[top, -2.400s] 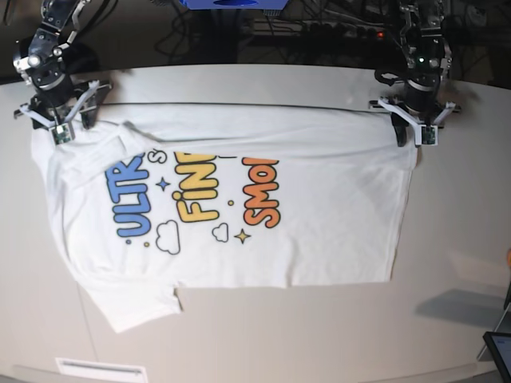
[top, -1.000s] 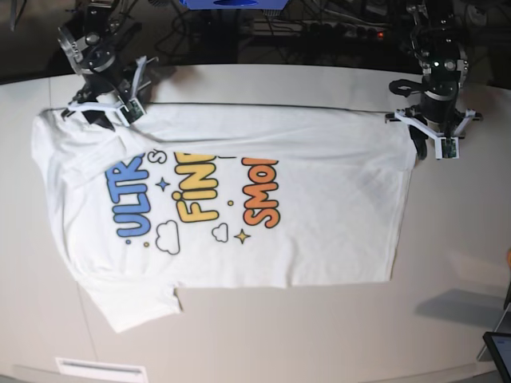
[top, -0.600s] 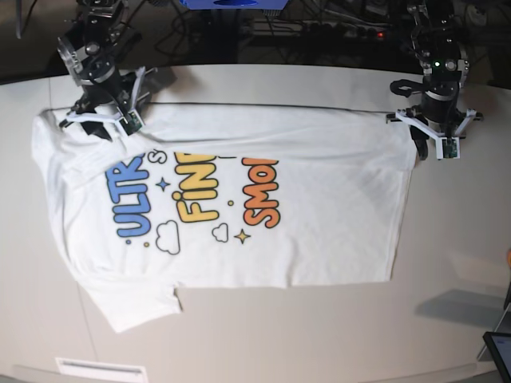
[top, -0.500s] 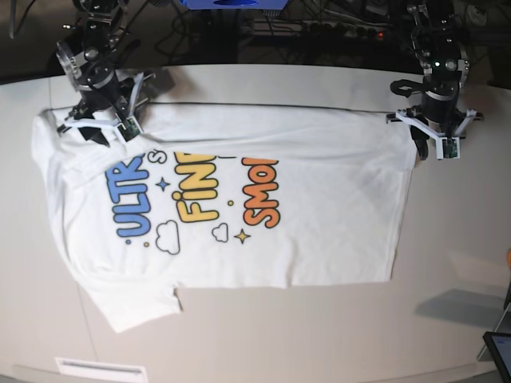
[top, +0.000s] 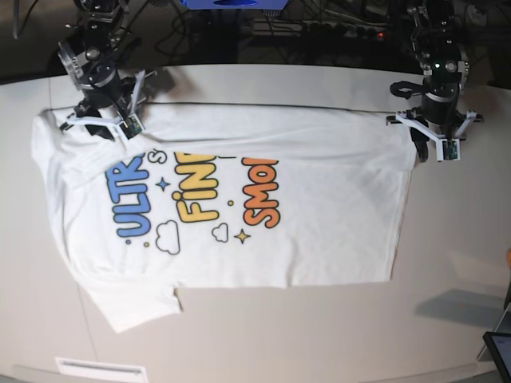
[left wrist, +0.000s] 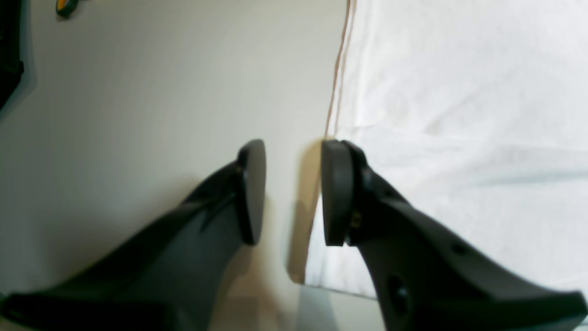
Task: Fold the T-shirt properly
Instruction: 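Regrip the shirt edge with the right gripper near the sleeve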
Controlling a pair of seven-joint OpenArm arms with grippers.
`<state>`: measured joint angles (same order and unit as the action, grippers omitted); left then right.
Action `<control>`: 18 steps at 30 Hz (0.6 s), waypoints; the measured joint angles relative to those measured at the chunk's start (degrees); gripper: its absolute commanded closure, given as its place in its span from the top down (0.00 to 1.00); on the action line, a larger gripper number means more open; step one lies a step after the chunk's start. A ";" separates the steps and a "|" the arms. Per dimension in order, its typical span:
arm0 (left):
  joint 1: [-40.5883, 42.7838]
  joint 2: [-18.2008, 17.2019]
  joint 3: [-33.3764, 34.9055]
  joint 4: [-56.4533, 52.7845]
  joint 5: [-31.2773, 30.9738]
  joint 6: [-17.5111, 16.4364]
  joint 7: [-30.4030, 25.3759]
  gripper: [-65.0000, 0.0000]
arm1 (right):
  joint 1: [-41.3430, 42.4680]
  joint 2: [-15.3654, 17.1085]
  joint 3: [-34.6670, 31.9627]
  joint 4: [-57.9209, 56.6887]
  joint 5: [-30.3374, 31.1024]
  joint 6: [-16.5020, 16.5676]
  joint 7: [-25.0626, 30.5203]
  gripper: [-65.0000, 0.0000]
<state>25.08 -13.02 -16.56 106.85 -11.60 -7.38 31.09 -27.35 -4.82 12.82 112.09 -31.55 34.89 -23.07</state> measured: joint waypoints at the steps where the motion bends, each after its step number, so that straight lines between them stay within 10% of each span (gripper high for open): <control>1: 0.02 0.00 0.00 0.00 0.00 0.00 0.00 0.32 | 0.02 0.00 0.00 0.00 0.00 0.00 0.02 0.32; 6: 0.02 -0.02 -0.02 -0.04 0.00 0.02 0.00 0.32 | 0.20 -0.02 0.00 0.00 0.02 0.04 -2.16 0.01; 18: 0.02 -0.02 -0.02 -0.04 0.00 0.02 0.00 0.32 | 3.61 0.00 0.00 0.00 -0.02 0.13 -3.43 0.00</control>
<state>25.10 -13.04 -16.58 106.80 -11.60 -7.35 31.09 -23.75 -4.82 12.82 112.09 -31.57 35.03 -26.50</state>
